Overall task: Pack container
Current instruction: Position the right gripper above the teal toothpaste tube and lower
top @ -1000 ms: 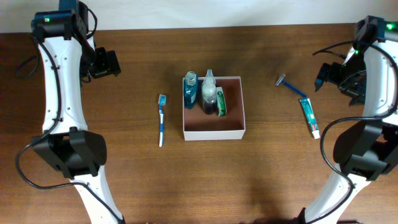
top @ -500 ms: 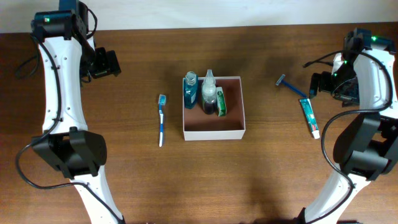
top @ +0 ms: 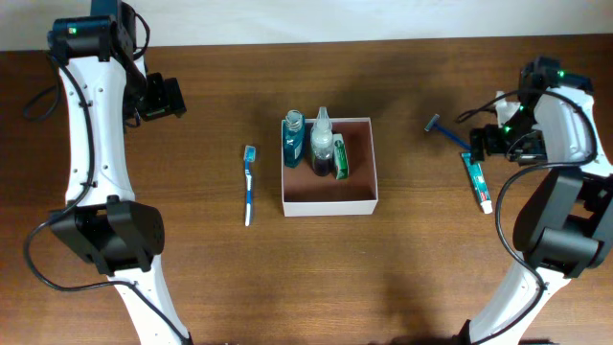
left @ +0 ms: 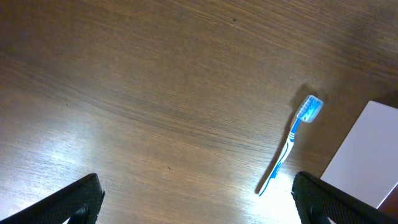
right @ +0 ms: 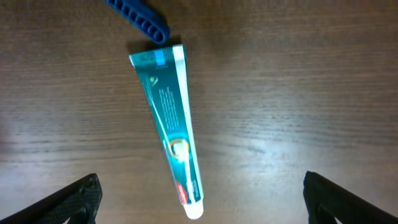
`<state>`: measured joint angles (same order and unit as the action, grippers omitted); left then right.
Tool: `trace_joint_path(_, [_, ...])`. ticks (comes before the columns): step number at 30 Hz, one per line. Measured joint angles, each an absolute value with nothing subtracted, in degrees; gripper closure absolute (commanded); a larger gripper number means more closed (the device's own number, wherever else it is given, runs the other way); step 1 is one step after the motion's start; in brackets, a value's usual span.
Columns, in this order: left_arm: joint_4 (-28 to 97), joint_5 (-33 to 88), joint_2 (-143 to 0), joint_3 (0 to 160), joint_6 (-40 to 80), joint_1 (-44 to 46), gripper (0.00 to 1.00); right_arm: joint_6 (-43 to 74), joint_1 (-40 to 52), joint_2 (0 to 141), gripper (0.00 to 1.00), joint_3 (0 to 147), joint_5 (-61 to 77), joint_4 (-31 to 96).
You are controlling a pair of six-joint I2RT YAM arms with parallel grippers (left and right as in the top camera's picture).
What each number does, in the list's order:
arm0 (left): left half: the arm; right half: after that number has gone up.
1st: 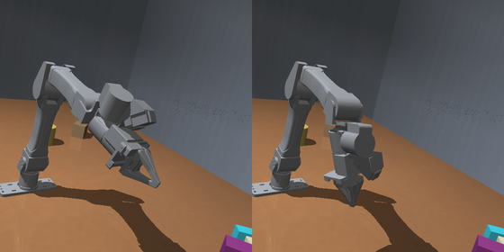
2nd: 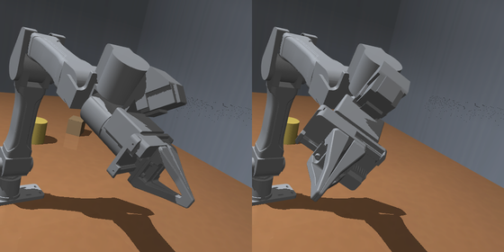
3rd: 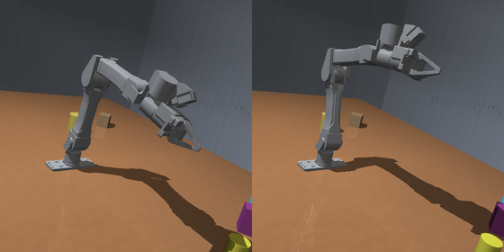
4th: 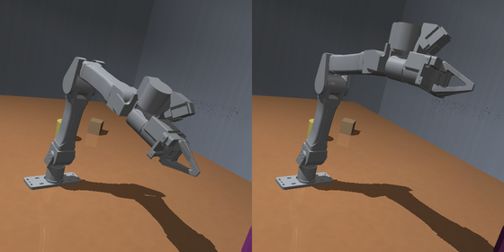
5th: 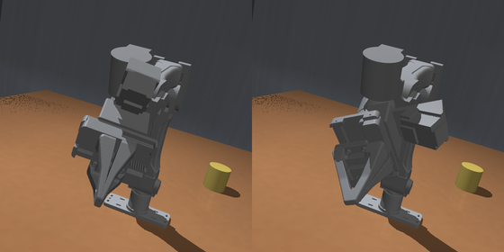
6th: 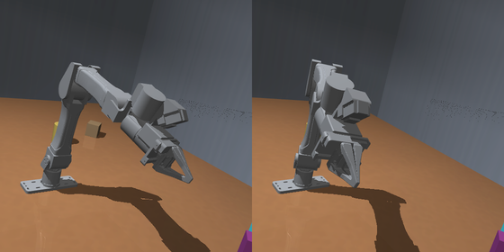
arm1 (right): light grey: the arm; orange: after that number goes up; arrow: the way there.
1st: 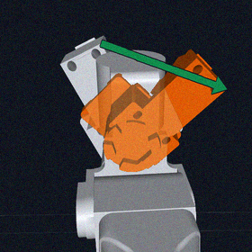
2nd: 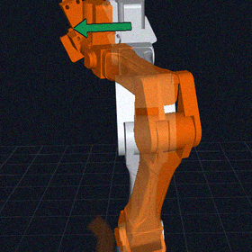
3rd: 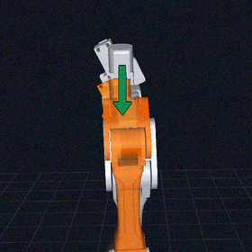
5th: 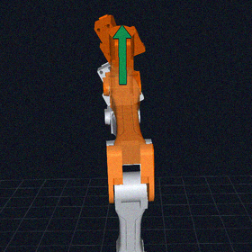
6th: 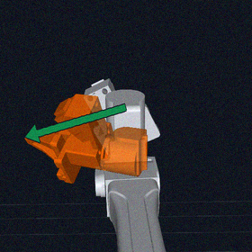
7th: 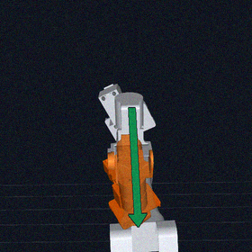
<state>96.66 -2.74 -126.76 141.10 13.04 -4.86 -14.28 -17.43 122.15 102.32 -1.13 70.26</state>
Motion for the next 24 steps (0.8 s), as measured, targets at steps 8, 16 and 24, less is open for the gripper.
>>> trace_joint_path(8, [96.64, -2.74, -126.76, 141.10, 13.04, -4.86, 0.01, -16.82, -17.17, 122.13, 0.01, 101.80, -1.19, 67.85])
trace_joint_path(16, [96.64, -2.74, -126.76, 141.10, 13.04, -4.86, 0.00, -18.72, -16.80, 122.15, 0.01, 98.61, -1.34, 63.79])
trace_joint_path(24, [96.64, -2.74, -126.76, 141.10, 13.04, -4.86, 0.01, -19.51, -15.73, 122.15, 0.01, 93.80, -1.52, 58.50])
